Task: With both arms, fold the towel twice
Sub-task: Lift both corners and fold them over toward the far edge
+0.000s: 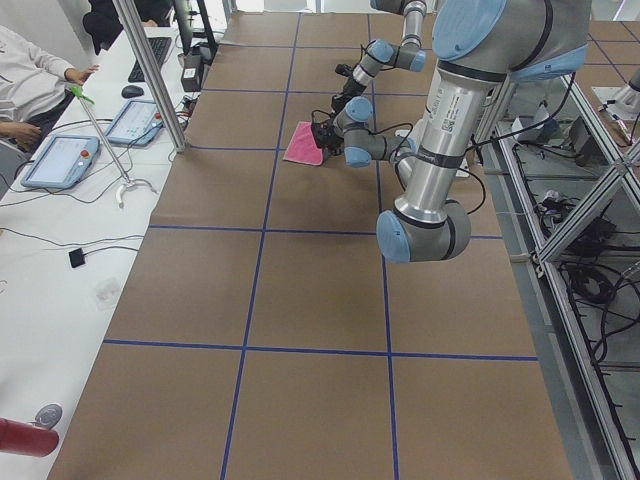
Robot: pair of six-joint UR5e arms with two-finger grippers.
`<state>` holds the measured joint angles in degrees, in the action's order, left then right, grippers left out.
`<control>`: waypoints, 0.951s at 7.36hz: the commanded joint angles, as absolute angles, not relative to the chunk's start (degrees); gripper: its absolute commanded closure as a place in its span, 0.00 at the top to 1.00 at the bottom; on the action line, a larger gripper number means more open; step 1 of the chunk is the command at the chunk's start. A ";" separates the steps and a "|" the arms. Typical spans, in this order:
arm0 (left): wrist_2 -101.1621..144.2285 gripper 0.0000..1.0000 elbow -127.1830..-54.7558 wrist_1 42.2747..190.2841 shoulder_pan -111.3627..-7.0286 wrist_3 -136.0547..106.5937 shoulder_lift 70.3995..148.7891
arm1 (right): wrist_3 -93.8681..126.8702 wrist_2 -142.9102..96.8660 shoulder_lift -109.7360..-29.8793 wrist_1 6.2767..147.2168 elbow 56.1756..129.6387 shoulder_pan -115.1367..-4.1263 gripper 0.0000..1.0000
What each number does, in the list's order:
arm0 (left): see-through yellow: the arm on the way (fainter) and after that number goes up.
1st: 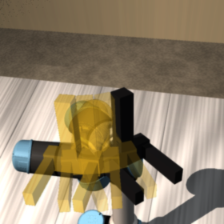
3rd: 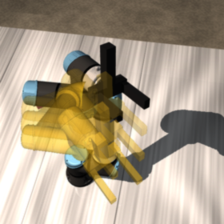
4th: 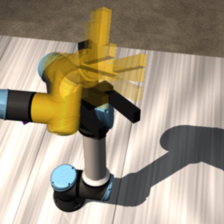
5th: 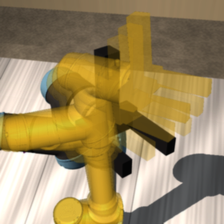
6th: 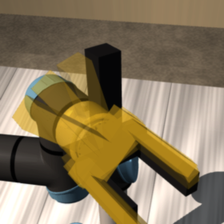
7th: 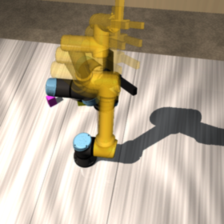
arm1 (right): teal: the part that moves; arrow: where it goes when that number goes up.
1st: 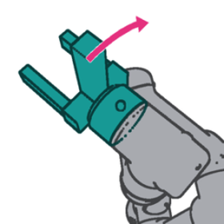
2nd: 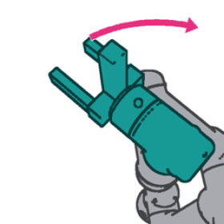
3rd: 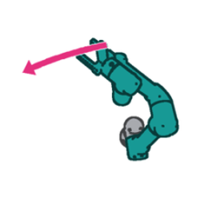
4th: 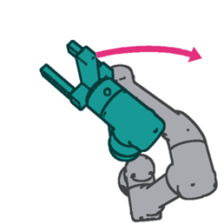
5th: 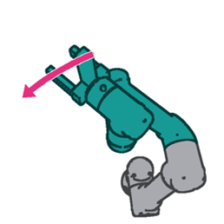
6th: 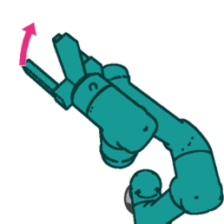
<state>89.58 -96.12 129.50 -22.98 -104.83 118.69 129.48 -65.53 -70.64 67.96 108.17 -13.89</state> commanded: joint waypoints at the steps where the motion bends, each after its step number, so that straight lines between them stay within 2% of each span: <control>1: 89.65 0.00 -90.20 129.46 -25.65 -104.42 123.82 | 129.11 -67.05 -70.14 67.94 106.88 -17.47 0.00; 7: 89.74 0.00 -86.23 129.64 -28.83 -103.10 125.77 | 129.02 -68.11 -65.39 67.85 98.00 -23.55 0.00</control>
